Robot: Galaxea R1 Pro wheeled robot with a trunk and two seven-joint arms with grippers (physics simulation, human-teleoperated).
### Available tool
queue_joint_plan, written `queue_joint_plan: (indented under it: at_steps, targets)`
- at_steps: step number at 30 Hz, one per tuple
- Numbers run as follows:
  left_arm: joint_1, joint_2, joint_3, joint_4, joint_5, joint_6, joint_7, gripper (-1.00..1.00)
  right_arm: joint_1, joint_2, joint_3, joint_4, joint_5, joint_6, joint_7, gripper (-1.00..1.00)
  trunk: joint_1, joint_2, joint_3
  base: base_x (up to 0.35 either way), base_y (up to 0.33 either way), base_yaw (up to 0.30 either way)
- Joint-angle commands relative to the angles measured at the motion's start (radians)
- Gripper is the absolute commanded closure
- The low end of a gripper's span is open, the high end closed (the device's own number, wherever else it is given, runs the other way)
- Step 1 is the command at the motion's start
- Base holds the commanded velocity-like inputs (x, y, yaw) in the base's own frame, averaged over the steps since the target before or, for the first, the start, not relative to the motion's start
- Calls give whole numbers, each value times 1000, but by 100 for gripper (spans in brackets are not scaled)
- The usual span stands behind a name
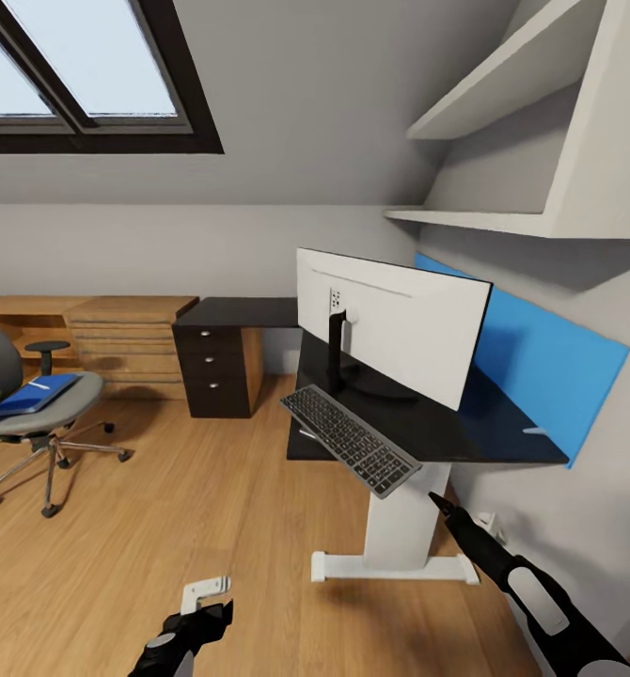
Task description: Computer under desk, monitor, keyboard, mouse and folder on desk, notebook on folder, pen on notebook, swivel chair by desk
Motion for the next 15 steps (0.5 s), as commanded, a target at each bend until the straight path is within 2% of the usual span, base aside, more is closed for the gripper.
queue_joint_plan:
  at_steps: [1, 6, 12, 15]
  targets:
    - [0, 1, -1, 4, 11, 6, 5, -100, -1, 0, 0, -1, -11, 6, 2, -100, 4, -8, -4, 0, 0, 0]
    - [0, 2, -1, 48, 20, 8, 7, -100, -1, 0, -1, -9, -11, 5, 3, -100, 23, -43, -20, 0, 0, 0]
    - [0, 2, 0, 87, 24, 6, 10, -100, -1, -1, 2, -97, -12, 11, 1, -100, 46, -85, -39, 0, 0, 0]
    - [0, 3, 5, 99, 25, 5, 11, -100, -1, 0, 5, -106, -11, 11, 1, -100, 46, -85, -39, 0, 0, 0]
